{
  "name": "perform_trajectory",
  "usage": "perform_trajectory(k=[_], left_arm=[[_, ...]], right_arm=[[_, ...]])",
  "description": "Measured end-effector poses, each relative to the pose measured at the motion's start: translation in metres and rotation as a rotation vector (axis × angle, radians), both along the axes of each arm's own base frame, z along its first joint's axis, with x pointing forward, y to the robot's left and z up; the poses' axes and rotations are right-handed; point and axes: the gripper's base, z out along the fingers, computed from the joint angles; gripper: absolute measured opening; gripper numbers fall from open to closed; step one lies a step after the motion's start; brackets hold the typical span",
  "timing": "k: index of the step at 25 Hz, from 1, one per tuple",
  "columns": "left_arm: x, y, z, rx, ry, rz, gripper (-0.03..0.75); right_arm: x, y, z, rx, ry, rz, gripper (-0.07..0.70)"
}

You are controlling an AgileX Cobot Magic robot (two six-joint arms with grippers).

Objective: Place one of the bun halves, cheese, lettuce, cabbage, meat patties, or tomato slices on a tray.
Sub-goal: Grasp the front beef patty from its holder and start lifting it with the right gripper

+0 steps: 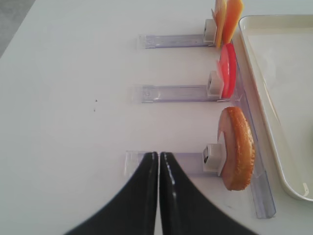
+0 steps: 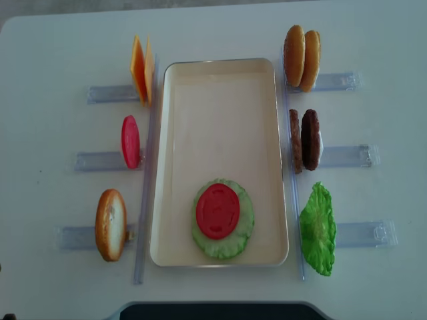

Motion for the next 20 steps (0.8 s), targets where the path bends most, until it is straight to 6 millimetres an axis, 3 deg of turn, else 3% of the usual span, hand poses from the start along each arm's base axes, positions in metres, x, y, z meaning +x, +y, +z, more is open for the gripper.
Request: perform_trajectory(k=[20], left_arm=[[0.0000,0.0000,0.0000,0.000,0.000,0.000,0.000]], right_arm=[[0.0000,0.0000,0.0000,0.000,0.000,0.000,0.589]])
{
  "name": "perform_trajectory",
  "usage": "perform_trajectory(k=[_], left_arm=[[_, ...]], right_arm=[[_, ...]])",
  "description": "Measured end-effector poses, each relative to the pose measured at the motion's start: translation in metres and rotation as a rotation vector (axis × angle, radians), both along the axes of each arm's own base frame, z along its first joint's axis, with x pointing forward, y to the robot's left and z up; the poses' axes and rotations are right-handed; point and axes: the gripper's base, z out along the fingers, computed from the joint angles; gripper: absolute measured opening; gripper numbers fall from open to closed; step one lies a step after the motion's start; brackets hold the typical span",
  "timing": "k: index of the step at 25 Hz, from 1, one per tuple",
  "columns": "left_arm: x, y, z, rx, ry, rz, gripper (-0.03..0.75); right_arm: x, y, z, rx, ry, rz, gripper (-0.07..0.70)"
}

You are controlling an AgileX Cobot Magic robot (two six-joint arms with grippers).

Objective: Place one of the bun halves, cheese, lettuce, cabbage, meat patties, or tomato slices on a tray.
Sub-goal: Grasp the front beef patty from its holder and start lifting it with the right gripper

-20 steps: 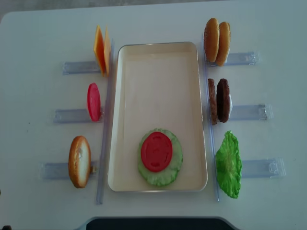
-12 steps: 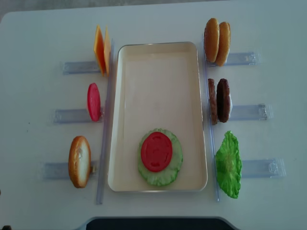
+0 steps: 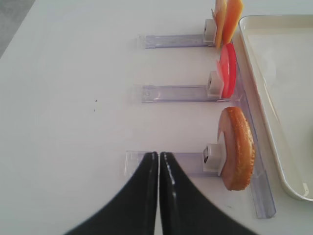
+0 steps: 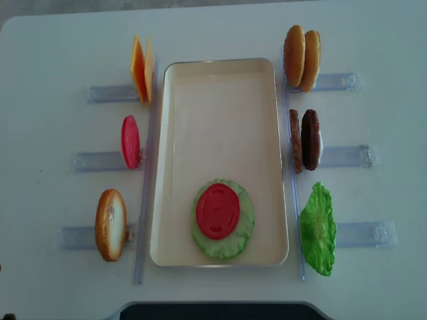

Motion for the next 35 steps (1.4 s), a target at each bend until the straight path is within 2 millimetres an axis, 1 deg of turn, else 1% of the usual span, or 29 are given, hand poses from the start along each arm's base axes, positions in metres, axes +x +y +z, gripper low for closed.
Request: perform_trajectory(k=[25,31,35], left_arm=[[-0.0003,0.0006,0.0000,0.004,0.001,-0.027,0.000],[-0.0001,-0.0005,0.0001,-0.006,-0.001,-0.036,0.033],[0.0001,-0.0024,0.0002,-0.016,-0.004,-0.054,0.036]], right_arm=[[0.0000,0.0000,0.0000,0.000,0.000,0.000,0.589],[0.0000,0.0001,0.0000,0.001,0.000,0.000,0.589],[-0.0001,0.0011,0.0002,0.011,-0.001,0.008,0.589]])
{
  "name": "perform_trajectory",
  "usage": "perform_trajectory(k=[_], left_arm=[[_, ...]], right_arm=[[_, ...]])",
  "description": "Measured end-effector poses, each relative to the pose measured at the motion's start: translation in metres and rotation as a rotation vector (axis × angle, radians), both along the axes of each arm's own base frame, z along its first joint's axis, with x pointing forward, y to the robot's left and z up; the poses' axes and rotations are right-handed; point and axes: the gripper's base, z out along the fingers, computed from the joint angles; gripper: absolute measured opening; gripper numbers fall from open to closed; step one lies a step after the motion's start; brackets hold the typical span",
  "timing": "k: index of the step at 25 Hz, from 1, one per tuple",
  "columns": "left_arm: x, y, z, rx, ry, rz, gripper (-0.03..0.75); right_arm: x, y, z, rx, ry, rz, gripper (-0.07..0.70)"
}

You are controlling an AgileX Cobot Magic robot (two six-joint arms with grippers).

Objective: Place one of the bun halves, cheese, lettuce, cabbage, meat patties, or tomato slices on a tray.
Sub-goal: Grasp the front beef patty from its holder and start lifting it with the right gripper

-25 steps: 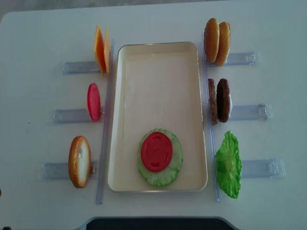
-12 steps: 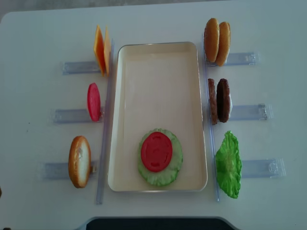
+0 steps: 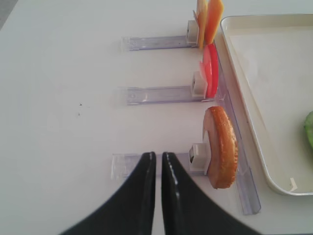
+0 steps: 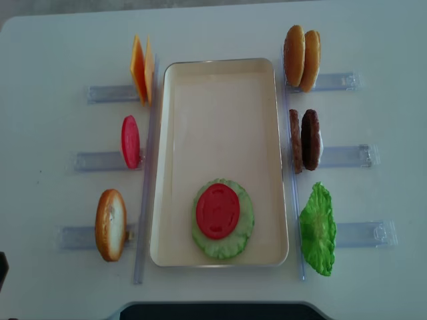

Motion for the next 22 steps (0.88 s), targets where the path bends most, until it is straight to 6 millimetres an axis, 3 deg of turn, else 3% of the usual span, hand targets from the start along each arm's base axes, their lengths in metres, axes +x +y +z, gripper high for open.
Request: perform_trajectory(k=[12,15,20,22], left_arm=[[0.0000,-0.0001,0.0000,-0.001,0.000,0.000,0.062],[0.0000,-0.0001,0.0000,-0.001,0.000,0.000,0.172],[0.0000,-0.0001,0.0000,-0.004,0.000,0.002,0.491],[0.0000,-0.0001,0.0000,-0.015,-0.001,0.008,0.543]], right_arm=[[0.0001,0.0012,0.0006,0.013,-0.005,0.008,0.589],[0.0001,0.0012,0.0006,0.013,-0.005,0.008,0.589],[0.0001,0.0014,0.0007,0.016,-0.006,0.009,0.589],[0.0026,0.0026,0.0011,0.028,0.011,0.017,0.589]])
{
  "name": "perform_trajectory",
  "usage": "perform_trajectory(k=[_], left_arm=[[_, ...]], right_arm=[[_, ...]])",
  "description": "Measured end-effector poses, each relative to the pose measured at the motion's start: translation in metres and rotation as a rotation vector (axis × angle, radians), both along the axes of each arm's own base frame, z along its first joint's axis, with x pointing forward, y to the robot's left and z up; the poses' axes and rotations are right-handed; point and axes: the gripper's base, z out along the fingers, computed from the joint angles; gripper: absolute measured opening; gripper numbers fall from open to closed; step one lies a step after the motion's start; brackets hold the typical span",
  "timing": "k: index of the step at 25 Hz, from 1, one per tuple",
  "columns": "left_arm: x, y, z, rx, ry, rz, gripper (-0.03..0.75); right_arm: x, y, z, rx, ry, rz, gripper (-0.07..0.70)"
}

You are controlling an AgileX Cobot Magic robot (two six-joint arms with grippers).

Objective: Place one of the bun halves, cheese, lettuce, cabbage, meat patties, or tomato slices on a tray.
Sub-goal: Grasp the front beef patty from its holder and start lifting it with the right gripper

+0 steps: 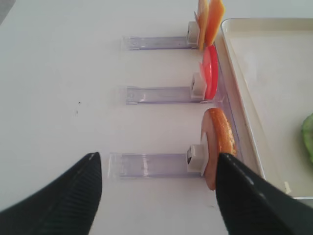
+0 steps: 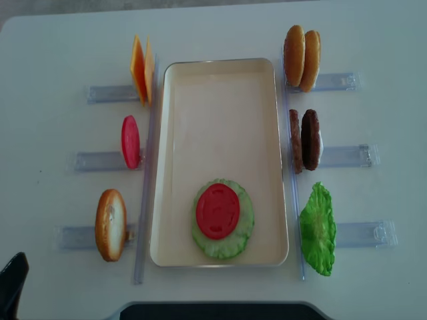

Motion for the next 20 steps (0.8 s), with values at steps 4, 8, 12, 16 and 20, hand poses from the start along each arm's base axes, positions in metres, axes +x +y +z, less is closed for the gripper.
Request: perform_trajectory(k=[4,8,12,16,20], left_arm=[[0.000,0.000,0.000,-0.051,-0.003,0.030,0.571],[0.000,0.000,-0.001,-0.058,-0.002,0.037,0.573],[0.001,0.000,-0.001,-0.059,-0.001,0.038,0.573],[0.001,0.000,-0.001,-0.059,-0.001,0.038,0.573],[0.001,0.000,-0.001,-0.059,-0.001,0.038,0.573]], right_arm=[[0.019,0.002,0.011,0.023,0.108,0.014,0.589],[0.044,0.002,0.031,0.031,0.224,0.020,0.589],[0.075,0.002,0.052,0.030,0.339,0.026,0.589],[0.108,0.002,0.061,0.031,0.435,0.028,0.589],[0.140,0.002,0.052,0.034,0.563,0.028,0.589]])
